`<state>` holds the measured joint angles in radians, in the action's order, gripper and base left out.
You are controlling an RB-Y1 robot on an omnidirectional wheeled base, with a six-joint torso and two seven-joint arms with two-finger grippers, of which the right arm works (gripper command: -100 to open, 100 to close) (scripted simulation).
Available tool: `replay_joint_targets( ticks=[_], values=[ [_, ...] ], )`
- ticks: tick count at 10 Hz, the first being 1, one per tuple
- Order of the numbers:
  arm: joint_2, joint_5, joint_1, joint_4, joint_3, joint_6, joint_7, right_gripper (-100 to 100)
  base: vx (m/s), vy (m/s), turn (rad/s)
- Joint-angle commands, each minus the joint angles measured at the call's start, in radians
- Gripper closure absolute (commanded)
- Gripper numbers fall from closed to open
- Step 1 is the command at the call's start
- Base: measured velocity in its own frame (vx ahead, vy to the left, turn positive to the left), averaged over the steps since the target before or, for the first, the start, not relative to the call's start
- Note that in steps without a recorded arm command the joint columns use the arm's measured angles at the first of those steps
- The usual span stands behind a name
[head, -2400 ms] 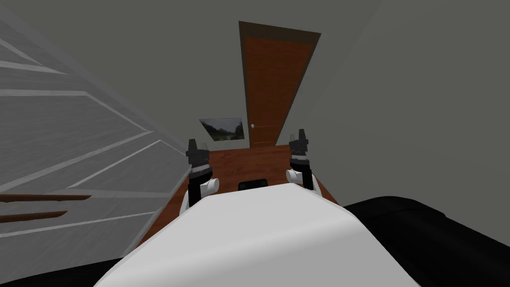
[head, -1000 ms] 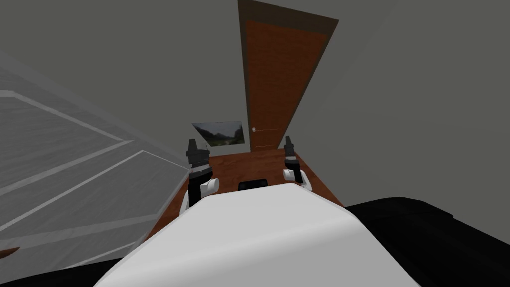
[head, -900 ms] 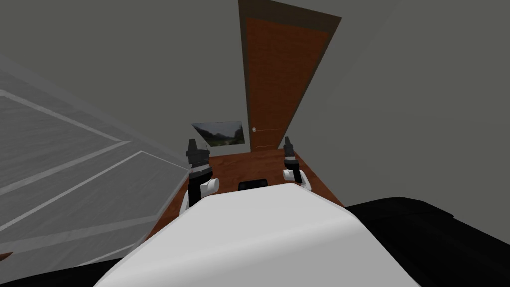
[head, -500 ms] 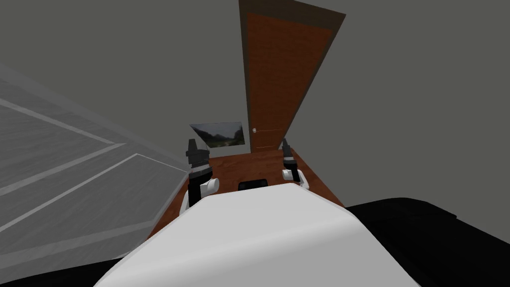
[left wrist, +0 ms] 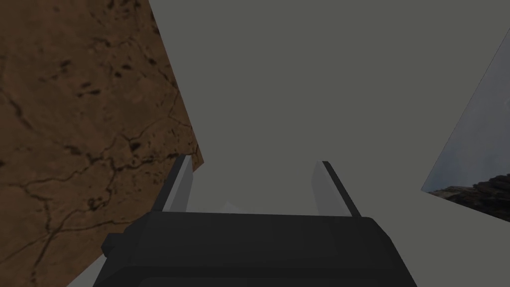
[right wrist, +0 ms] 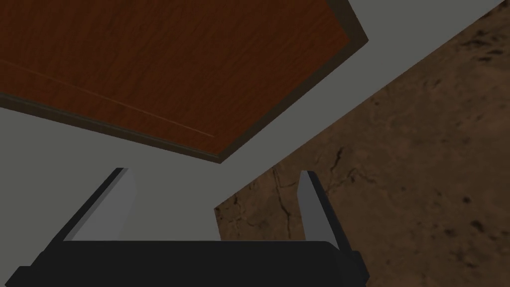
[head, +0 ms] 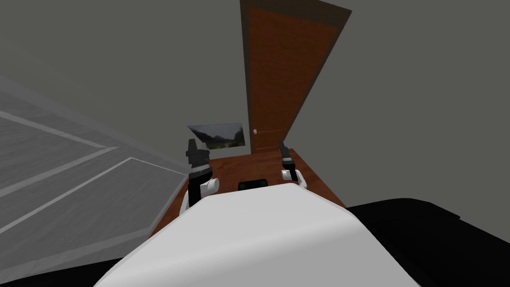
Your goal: Pull the door open
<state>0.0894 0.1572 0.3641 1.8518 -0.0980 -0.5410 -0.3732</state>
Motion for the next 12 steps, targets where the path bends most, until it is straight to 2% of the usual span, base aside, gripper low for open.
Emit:
replay_joint_targets(
  ticks=[1, 12],
  values=[
    [0.005, 0.009, -0.014, -0.039, -0.003, -0.012, -0.028, -100, 0.103, 0.047, -0.022],
    [0.022, 0.072, -0.090, -0.293, -0.016, -0.091, -0.216, -100, 0.097, 0.041, -0.021]
  ],
)
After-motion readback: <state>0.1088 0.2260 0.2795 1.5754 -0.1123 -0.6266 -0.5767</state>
